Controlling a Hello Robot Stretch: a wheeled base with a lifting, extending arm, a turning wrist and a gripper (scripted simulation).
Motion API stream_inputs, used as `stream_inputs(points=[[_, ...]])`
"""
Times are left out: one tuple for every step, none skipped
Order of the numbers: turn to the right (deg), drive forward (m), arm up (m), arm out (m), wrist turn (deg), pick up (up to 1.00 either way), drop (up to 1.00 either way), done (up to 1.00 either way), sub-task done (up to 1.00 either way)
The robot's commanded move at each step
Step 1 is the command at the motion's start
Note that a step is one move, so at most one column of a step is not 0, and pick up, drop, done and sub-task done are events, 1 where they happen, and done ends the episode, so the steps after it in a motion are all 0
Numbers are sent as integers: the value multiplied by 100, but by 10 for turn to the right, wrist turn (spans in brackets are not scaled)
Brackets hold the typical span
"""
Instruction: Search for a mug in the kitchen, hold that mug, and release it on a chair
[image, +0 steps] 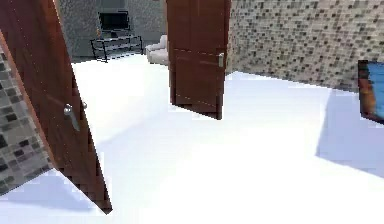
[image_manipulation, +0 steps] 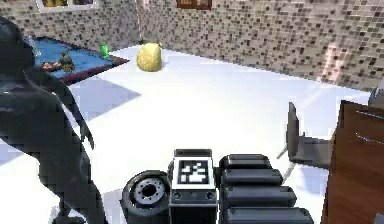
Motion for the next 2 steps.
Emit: stream_inputs(points=[[-450, 0, 0, 0, 0, 0, 0, 0, 0], [-90, 0, 0, 0, 0, 0, 0, 0, 0]])
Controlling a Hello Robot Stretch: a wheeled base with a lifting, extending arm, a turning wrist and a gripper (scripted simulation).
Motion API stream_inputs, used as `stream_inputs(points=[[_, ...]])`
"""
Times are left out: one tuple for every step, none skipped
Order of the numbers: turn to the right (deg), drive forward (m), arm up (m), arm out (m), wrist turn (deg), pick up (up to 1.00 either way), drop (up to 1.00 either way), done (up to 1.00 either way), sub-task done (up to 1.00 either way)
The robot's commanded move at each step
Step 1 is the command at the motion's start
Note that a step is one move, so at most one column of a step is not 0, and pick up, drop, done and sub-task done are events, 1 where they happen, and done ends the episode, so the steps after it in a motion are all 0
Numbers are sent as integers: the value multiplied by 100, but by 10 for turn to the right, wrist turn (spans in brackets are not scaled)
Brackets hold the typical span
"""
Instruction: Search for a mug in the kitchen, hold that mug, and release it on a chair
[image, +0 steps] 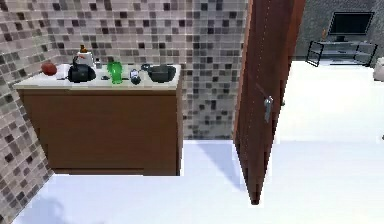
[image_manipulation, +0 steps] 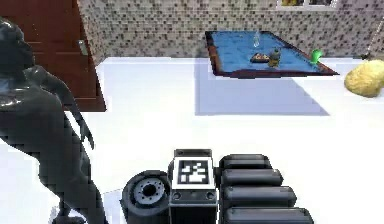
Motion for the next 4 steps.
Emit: stream_inputs(points=[[450, 0, 0, 0, 0, 0, 0, 0, 0], [450, 0, 0, 0, 0, 0, 0, 0, 0], [450, 0, 0, 0, 0, 0, 0, 0, 0], [30, 0, 0, 0, 0, 0, 0, 0, 0]])
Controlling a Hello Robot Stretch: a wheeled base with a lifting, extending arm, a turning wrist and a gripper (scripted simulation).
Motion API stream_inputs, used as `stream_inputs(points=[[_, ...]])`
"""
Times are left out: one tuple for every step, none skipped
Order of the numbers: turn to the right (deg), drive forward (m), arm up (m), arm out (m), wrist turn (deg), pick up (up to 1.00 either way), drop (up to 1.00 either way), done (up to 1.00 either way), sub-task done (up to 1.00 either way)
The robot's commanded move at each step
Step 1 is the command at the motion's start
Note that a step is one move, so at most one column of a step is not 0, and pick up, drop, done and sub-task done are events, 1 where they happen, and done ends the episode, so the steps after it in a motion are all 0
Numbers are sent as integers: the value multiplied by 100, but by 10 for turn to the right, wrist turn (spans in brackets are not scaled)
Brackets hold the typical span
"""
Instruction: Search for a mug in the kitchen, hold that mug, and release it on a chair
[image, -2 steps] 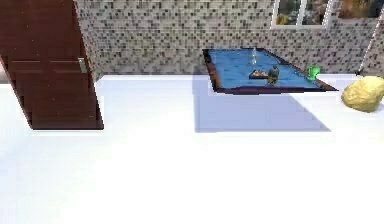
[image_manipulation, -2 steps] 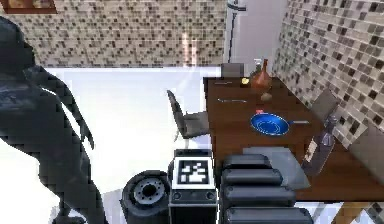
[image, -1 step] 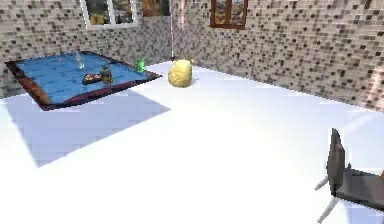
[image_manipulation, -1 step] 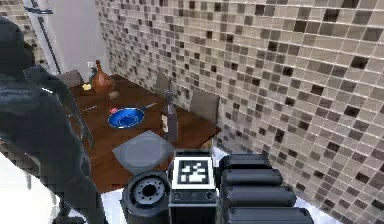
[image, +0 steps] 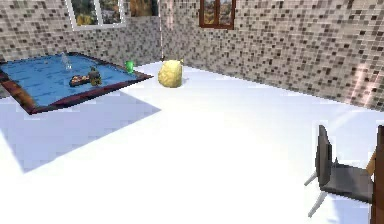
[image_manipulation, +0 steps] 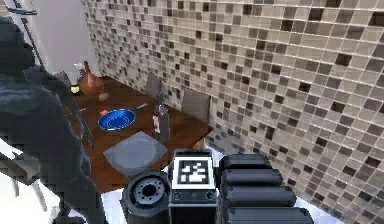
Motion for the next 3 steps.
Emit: stream_inputs(points=[[0, 0, 0, 38, 0, 0, 0, 0, 0], [0, 0, 0, 0, 450, 0, 0, 0, 0], [0, 0, 0, 0, 450, 0, 0, 0, 0]])
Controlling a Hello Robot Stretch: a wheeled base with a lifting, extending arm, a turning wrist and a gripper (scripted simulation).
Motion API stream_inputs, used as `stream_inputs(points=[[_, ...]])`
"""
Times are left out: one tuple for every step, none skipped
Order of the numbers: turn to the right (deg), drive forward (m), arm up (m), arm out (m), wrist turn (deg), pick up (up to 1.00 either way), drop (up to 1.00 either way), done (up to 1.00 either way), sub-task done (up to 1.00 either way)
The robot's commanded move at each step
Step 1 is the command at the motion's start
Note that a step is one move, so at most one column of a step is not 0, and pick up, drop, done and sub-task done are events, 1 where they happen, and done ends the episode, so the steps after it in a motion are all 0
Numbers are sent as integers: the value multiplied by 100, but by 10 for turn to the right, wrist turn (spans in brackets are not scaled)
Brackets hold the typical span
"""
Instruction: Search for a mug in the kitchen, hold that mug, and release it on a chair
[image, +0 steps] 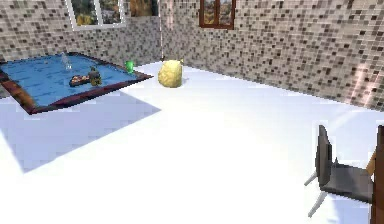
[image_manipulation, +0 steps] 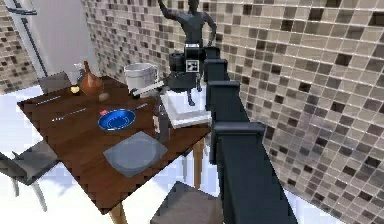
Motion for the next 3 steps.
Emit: stream_inputs(points=[[0, 0, 0, 0, 360, 0, 0, 0, 0], [0, 0, -46, 0, 0, 0, 0, 0, 0], [0, 0, -50, 0, 0, 0, 0, 0, 0]])
